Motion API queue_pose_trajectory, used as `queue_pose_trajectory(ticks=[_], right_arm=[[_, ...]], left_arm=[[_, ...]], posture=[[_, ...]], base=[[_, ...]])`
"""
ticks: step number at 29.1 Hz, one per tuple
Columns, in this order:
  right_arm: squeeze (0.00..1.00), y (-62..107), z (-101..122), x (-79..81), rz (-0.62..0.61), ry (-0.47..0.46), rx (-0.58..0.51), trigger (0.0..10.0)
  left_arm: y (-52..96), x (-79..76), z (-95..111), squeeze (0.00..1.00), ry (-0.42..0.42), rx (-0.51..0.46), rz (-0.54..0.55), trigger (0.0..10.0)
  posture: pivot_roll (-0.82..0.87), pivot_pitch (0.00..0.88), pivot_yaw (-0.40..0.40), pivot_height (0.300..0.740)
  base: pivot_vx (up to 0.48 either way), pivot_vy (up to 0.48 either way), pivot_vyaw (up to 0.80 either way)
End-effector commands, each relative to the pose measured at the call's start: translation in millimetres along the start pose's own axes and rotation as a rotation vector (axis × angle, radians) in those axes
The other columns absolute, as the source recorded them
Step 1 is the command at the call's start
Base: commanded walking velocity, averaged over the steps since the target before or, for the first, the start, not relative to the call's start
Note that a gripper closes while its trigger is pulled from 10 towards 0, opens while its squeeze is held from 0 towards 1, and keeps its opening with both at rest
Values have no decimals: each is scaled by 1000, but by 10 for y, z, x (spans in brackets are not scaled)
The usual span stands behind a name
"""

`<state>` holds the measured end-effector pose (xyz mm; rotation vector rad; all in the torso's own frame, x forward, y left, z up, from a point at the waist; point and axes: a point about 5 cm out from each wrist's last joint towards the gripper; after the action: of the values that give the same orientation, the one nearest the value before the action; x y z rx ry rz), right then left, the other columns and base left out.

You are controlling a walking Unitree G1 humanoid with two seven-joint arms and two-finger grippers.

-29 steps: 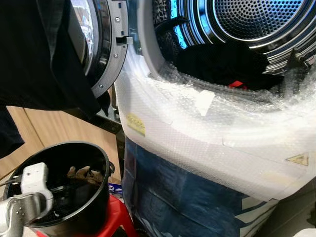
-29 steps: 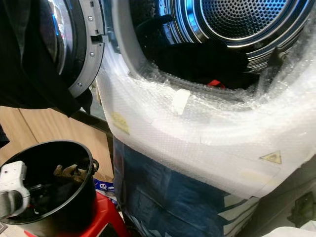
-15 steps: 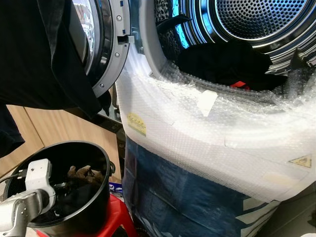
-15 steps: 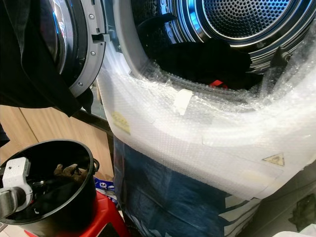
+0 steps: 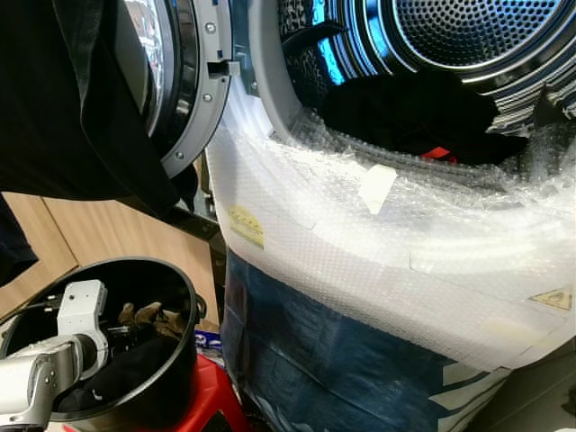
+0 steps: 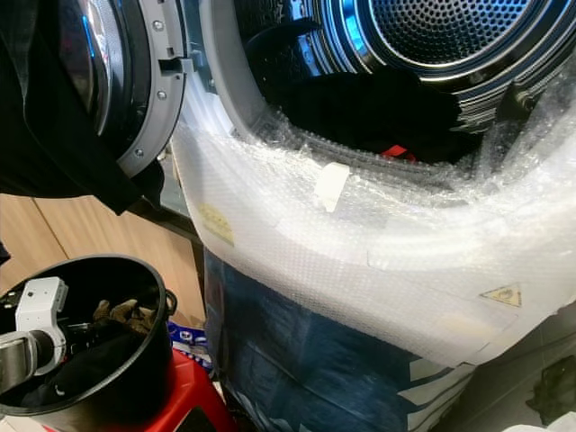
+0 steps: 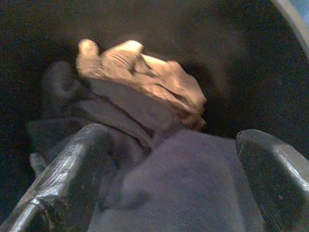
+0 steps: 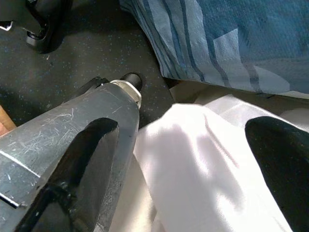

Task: Clothes washing

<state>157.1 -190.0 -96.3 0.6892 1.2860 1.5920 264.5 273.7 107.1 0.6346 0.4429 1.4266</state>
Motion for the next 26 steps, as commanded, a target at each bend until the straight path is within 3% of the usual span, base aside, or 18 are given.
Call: queue_pose_trajectory(ticks=[1, 18, 19, 21, 26], right_arm=[[0, 0, -30, -1, 0, 4, 11, 10000], [0, 6, -17, -41, -4, -3, 7, 10000], [0, 6, -17, -41, -5, -4, 7, 10000], [0, 6, -20, -42, -8, -3, 7, 10000], [0, 3, -24, -20, -2, 17, 11, 10000]], left_arm=[[17, 3, -8, 1000, -63, 16, 7, 10000], [37, -24, -180, 1000, -127, 83, -29, 10000], [37, -20, -201, 0, -152, 89, -25, 10000], [36, -50, -273, 0, -192, 110, -48, 10000], [8, -86, -357, 0, -197, 138, -54, 10000]], posture=[[111, 0, -19, 740], [108, 32, -14, 740], [109, 39, -14, 740], [109, 41, -14, 740], [107, 46, -16, 740]], base=[[0, 0, 0], [0, 0, 0], [0, 0, 0], [0, 0, 0], [0, 0, 0]])
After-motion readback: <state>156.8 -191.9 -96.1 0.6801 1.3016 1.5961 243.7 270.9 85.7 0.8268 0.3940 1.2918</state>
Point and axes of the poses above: a point about 5 cm out from each wrist's last joint towards the gripper, its own y axis pointing back from the gripper into the wrist, its own z axis along the axis of the wrist's last joint, x = y × z, and after that the axes turned 11 degrees about -y, right-handed
